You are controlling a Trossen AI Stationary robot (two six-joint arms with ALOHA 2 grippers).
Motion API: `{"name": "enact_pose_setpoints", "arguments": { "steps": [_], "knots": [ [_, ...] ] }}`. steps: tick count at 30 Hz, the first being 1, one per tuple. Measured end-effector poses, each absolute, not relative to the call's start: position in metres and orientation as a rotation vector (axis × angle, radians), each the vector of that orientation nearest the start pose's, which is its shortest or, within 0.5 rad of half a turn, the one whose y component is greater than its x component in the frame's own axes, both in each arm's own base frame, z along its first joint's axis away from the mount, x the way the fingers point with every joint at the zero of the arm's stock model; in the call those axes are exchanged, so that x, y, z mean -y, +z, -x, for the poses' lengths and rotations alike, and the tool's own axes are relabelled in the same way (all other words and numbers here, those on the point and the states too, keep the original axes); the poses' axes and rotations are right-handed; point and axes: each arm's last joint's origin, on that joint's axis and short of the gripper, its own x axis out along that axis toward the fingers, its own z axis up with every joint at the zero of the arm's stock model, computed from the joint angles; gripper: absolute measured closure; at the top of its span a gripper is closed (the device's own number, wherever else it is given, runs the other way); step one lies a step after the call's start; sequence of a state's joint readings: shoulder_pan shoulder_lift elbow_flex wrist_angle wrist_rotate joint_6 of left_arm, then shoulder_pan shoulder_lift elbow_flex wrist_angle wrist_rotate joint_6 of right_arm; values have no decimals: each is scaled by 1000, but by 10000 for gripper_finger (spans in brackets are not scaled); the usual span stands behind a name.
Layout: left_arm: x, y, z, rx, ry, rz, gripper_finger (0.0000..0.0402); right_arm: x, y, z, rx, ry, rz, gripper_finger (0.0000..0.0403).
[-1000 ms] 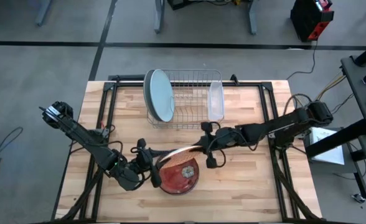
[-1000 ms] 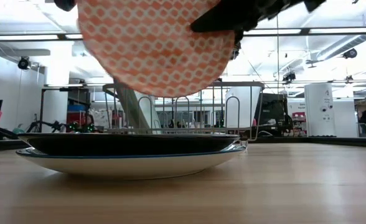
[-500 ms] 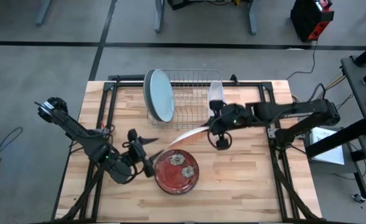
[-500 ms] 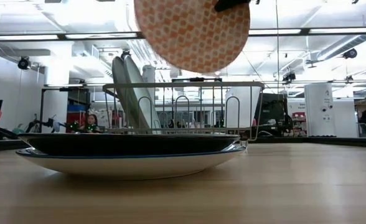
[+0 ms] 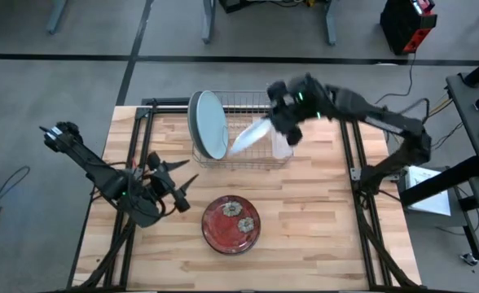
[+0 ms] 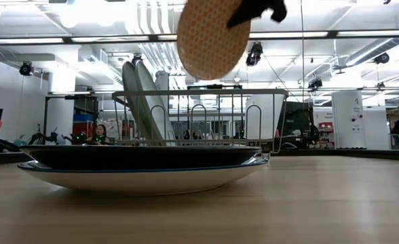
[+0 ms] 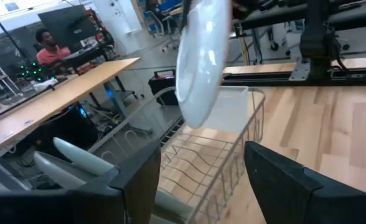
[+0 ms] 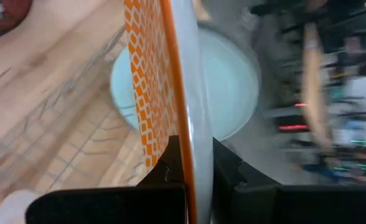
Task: Sort dishes
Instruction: Put the orange plate in the dish rack
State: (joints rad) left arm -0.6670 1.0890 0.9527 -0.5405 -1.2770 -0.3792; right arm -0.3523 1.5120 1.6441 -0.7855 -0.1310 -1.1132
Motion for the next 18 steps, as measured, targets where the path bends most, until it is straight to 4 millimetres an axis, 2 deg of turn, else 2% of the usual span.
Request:
{"name": "enact_pose_setpoints", "arguments": {
  "steps": [3,7,12,18],
  "knots": [
    [103,321,-175,-251,654,-196,181,140,402,-309,-664,137,882,394],
    [99,322,-171,-261,655,-214,181,170,393,-324,-700,211,915,394],
    [95,324,-165,-263,659,-208,181,188,384,-350,-713,294,1099,394],
    [88,324,-157,-270,664,-200,181,197,360,-370,-738,428,1290,394]
  ]
}}
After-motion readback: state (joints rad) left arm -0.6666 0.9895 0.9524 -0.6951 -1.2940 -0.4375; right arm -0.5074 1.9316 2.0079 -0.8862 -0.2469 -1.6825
